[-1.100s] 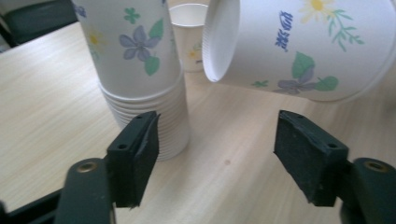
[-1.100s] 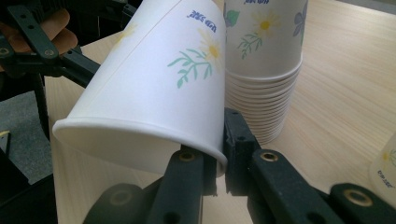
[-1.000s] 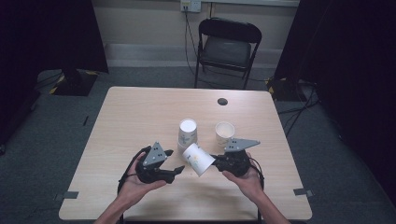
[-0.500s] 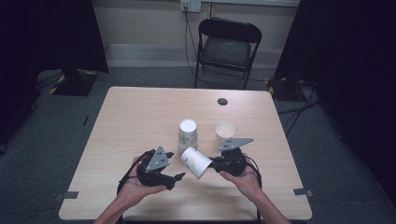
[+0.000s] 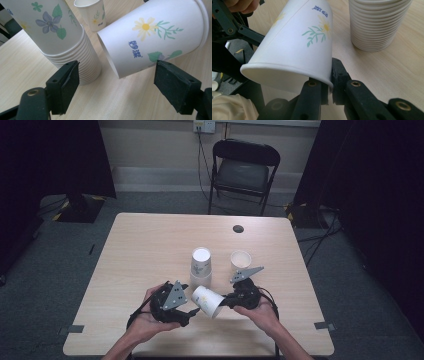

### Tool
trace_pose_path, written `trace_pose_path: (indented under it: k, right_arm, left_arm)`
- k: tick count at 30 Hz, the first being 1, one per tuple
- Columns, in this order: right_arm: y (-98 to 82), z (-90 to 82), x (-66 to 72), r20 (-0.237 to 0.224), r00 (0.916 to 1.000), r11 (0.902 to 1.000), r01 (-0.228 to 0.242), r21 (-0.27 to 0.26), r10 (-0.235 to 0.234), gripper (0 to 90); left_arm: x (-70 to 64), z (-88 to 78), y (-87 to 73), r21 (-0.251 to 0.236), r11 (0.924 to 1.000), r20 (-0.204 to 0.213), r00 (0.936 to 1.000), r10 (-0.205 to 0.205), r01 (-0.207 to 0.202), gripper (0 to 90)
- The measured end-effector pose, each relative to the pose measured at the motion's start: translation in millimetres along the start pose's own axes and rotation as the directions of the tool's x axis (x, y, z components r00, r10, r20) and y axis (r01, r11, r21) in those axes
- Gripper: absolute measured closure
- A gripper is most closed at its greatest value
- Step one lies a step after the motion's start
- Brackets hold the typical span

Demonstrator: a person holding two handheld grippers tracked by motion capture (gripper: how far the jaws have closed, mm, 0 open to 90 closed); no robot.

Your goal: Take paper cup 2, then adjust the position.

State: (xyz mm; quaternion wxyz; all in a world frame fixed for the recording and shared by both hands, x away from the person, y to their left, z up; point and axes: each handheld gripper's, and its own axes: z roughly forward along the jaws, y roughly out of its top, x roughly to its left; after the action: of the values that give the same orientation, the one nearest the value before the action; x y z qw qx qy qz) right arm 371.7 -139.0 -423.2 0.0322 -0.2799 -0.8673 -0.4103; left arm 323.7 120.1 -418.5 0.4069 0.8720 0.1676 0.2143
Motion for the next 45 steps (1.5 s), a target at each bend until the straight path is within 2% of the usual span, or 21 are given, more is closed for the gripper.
trace_pose_path:
  k: [3, 9, 12, 17, 24, 28, 29, 30, 34, 37, 39, 41, 42, 44, 45]
  right_arm:
    - [-0.1, 1.1, -0.9, -0.010, 0.9999, 0.9999, -0.003, 0.013, 0.003, 85.8]
    - [0.6, 4.1, -1.6, -0.031, 0.9994, 0.9984, -0.017, 0.054, 0.018, 85.8]
    - [1.1, 5.8, -2.2, -0.037, 0.9990, 0.9976, -0.022, 0.065, 0.025, 85.8]
    - [1.2, 9.1, -3.8, -0.055, 0.9978, 0.9950, -0.031, 0.095, 0.036, 85.8]
    - [2.5, 12.0, -3.5, -0.074, 0.9965, 0.9936, -0.031, 0.109, 0.039, 85.8]
    - [2.9, 13.2, -3.5, -0.078, 0.9960, 0.9925, -0.034, 0.118, 0.043, 85.7]
    - [3.0, 13.3, -4.1, -0.081, 0.9955, 0.9920, -0.038, 0.120, 0.048, 85.7]
    - [3.3, 13.4, -4.5, -0.082, 0.9954, 0.9917, -0.039, 0.122, 0.050, 85.7]
    - [4.1, 15.2, -4.8, -0.087, 0.9943, 0.9882, -0.049, 0.145, 0.062, 85.7]
    - [5.3, 16.5, -3.8, -0.090, 0.9945, 0.9876, -0.040, 0.152, 0.054, 85.8]
    - [6.1, 17.4, -3.7, -0.090, 0.9944, 0.9870, -0.041, 0.156, 0.056, 85.7]
    - [7.0, 18.3, -4.3, -0.089, 0.9941, 0.9858, -0.047, 0.161, 0.062, 85.8]
    - [7.4, 18.9, -4.3, -0.091, 0.9938, 0.9855, -0.048, 0.163, 0.064, 85.8]
    - [7.9, 19.7, -4.8, -0.087, 0.9937, 0.9851, -0.056, 0.162, 0.071, 85.9]
    - [8.3, 20.4, -5.2, -0.089, 0.9931, 0.9851, -0.060, 0.161, 0.075, 85.8]
  left_arm:
    - [-3.1, 1.9, -0.2, 0.000, 0.9999, 0.003, 0.9999, 0.010, -0.010, 19.7]
    - [-7.8, 4.0, 0.3, 0.023, 0.9968, 0.008, 0.9971, 0.076, -0.076, 18.3]
    - [-10.4, 5.1, 0.4, 0.030, 0.9956, 0.014, 0.9960, 0.088, -0.088, 17.6]
    - [-13.6, 6.6, 1.2, 0.051, 0.9871, 0.023, 0.9883, 0.151, -0.152, 16.8]
    - [-19.7, 9.1, 2.8, 0.050, 0.9775, 0.038, 0.9784, 0.203, -0.205, 17.1]
    - [-20.7, 8.9, 3.1, 0.050, 0.9758, 0.039, 0.9767, 0.211, -0.213, 16.5]
    - [-22.6, 10.1, 2.6, 0.034, 0.9793, 0.030, 0.9796, 0.198, -0.199, 16.5]
    - [-21.7, 9.2, 3.2, 0.044, 0.9742, 0.036, 0.9749, 0.220, -0.221, 16.5]
    - [-24.1, 10.2, 3.7, 0.039, 0.9687, 0.036, 0.9691, 0.244, -0.245, 15.6]
    - [-25.3, 10.6, 3.7, 0.041, 0.9665, 0.047, 0.9667, 0.252, -0.254, 15.1]
    - [-25.6, 10.8, 3.5, 0.043, 0.9670, 0.049, 0.9672, 0.249, -0.251, 15.4]
    - [-26.3, 11.1, 3.4, 0.042, 0.9636, 0.058, 0.9634, 0.262, -0.264, 16.3]
    - [-27.3, 11.0, 3.4, 0.045, 0.9640, 0.061, 0.9639, 0.259, -0.262, 16.9]
    - [-29.7, 13.1, 3.4, 0.036, 0.9613, 0.068, 0.9603, 0.270, -0.273, 21.4]
    - [-31.6, 14.6, 3.0, 0.030, 0.9668, 0.063, 0.9658, 0.251, -0.254, 20.8]
